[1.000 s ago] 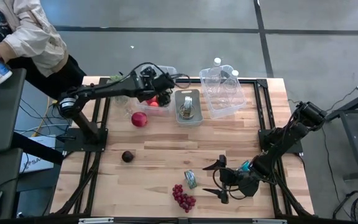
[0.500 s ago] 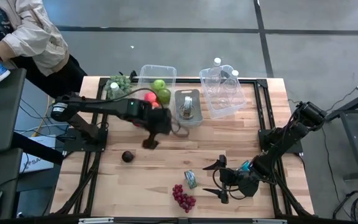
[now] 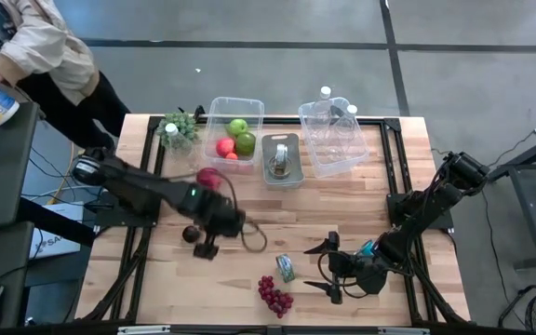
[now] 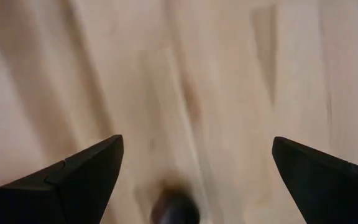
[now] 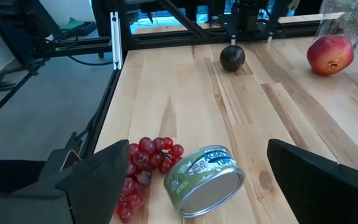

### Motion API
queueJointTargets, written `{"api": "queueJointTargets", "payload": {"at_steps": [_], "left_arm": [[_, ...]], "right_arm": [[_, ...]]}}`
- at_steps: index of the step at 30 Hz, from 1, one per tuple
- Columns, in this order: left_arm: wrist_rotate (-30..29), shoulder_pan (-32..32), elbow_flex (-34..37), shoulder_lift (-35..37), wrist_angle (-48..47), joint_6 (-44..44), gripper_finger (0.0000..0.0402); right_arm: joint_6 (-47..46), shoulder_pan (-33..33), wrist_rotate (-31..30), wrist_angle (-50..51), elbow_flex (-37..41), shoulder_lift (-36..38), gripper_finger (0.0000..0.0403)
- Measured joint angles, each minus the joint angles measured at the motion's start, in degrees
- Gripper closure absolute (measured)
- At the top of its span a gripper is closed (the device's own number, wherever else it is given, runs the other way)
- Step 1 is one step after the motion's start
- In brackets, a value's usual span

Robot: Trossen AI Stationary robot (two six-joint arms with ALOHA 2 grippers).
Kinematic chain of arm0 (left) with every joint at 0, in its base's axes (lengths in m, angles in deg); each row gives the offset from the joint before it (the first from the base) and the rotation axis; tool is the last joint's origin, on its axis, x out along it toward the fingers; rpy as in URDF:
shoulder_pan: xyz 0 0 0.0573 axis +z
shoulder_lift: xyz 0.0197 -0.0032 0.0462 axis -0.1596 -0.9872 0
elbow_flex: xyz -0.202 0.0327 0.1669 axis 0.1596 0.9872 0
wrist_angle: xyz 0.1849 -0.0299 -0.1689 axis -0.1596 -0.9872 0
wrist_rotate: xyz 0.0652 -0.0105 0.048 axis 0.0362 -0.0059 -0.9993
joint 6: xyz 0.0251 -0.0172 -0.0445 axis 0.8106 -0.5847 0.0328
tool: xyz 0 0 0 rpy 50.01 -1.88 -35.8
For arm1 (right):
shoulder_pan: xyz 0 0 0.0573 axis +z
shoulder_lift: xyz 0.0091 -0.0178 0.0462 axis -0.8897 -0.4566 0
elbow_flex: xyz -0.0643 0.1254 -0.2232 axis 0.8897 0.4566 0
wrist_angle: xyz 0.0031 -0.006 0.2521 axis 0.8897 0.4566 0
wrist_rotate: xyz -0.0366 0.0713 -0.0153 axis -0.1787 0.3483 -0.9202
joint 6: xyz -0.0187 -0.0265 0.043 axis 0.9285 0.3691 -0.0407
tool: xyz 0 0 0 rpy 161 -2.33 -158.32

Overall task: Pick & Place Food Item
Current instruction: Put the grapes into the left transparent bin

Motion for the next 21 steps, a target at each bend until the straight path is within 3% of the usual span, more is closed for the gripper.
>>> {"api": "queueJointTargets", "payload": {"at_steps": [10,16,21], "left_arm": [[-3.71,-11.85,10.38,-0.02,33.91,1.66,0.0002],[-4.08,-14.48,12.45,-1.72,43.15,9.83,0.0002],[-5.11,-15.37,12.81,-8.10,52.53,11.99,0.0002]], "right_arm": [[0.00,0.00,0.64,-1.53,0.00,0.00,0.0033],[0.00,0.00,5.81,-3.05,-0.02,-0.24,0.0033],[0.41,0.13,9.16,-5.00,-0.02,-2.44,0.0033]]}}
